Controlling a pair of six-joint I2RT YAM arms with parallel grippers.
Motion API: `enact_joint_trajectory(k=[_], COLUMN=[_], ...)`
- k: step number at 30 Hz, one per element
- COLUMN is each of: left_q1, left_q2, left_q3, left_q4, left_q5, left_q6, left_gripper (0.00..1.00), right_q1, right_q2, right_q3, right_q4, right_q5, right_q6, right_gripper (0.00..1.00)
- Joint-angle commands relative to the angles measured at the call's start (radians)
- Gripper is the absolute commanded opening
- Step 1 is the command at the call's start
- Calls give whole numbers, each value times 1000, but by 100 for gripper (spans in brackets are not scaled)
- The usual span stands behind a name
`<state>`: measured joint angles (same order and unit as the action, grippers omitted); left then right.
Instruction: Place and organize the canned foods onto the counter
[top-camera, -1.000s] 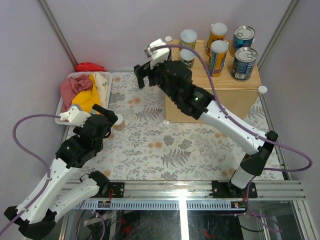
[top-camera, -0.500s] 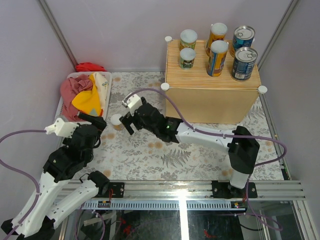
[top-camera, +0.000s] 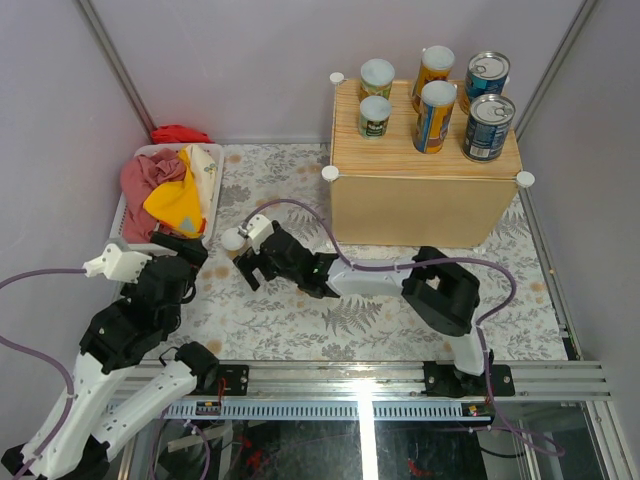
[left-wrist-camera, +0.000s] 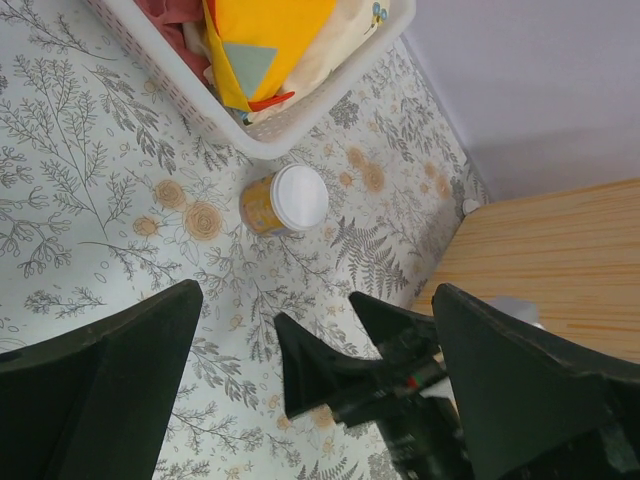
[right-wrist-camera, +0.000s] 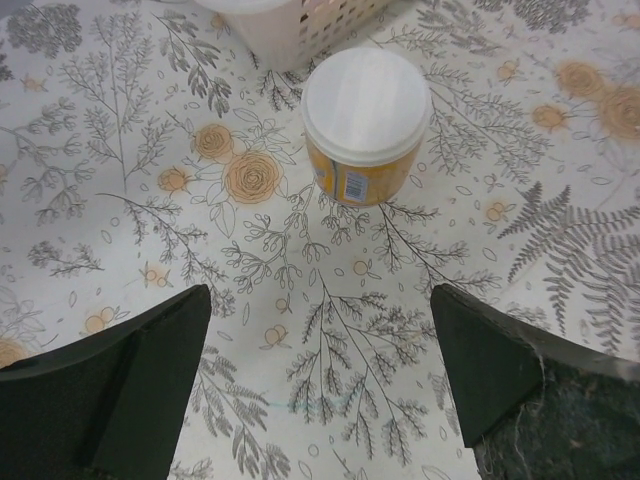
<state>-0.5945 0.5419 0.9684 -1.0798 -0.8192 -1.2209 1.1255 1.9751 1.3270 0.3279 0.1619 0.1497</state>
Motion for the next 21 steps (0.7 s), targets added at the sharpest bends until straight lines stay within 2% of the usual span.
enact_joint_trajectory(k=[1,21], left_q1=[5,4], left_q2=[-29,14], left_q3=[-22,-9], left_q4=[0,62], left_q5=[-21,-29], left_q6=[-33,73], left_gripper=[99,100], right_q1=[8,-95], right_q2=[81,425], right_q3=[104,524], right_q4=[97,33], right_q5=[-14,-104], right_q6=[18,52], right_gripper=[99,100])
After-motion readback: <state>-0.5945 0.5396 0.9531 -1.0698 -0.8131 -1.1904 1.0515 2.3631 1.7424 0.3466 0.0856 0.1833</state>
